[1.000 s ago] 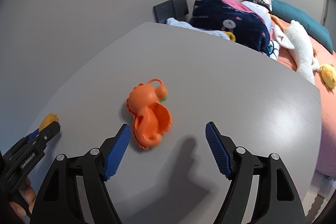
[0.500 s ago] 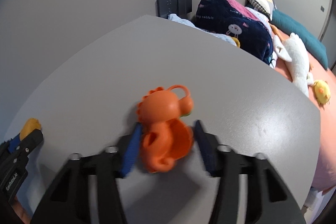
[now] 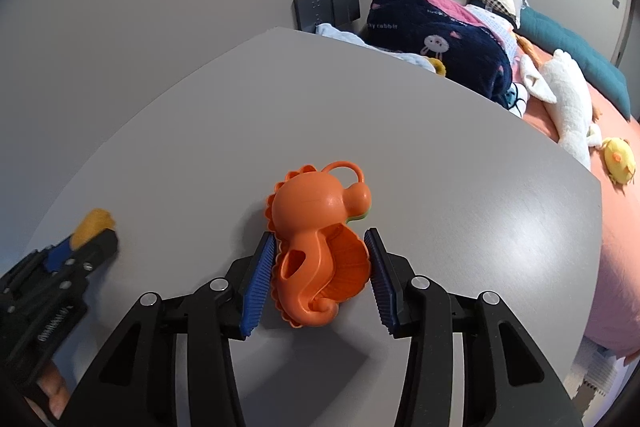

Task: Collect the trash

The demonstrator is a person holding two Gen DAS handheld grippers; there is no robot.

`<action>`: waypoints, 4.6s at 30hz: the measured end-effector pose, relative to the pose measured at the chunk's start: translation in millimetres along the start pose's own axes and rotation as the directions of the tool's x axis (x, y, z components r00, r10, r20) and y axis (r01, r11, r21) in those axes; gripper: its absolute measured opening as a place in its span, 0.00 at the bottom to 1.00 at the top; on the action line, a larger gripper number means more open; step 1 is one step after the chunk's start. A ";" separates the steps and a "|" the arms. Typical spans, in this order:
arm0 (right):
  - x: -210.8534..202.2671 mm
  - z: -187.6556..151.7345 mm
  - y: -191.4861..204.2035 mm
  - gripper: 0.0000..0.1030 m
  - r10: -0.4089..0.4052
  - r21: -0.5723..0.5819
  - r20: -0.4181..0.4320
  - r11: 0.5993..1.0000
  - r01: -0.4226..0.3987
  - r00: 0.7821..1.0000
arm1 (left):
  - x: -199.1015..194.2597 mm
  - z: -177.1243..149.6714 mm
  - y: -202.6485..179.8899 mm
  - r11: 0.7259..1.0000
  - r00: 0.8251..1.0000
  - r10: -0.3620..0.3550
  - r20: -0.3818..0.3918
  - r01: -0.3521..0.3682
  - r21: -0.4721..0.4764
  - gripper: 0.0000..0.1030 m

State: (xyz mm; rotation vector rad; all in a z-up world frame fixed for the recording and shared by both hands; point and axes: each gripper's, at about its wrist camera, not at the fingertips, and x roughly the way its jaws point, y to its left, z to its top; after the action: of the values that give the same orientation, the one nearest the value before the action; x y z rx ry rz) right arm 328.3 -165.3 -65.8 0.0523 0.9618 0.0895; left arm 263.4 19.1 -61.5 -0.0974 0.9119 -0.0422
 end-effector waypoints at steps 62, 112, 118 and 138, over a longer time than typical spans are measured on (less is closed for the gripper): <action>-188.4 -157.5 -133.5 0.46 -0.053 0.201 0.113 0.979 0.029 0.992 | -118.6 -105.7 -168.0 0.957 0.991 -0.135 0.011 0.128 0.261 0.36; -230.8 -202.5 -262.0 0.71 -0.259 0.472 0.109 0.863 0.180 0.960 | -123.5 -160.7 -303.3 0.780 0.957 -0.273 -0.103 0.282 0.558 0.93; -230.9 -202.6 -261.9 0.71 -0.259 0.472 0.109 0.863 0.179 0.960 | -123.4 -160.7 -304.5 0.779 0.961 -0.261 -0.092 0.266 0.567 0.93; -232.8 -201.9 -258.9 0.71 -0.262 0.470 0.112 0.864 0.182 0.959 | -128.1 -163.2 -304.3 0.763 0.954 -0.286 -0.093 0.285 0.580 0.93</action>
State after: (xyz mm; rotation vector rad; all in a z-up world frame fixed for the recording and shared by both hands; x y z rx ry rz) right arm 43.8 -445.1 -12.8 0.3773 0.7919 -0.3554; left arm 57.4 -284.5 -28.8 0.3486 0.8397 -0.6130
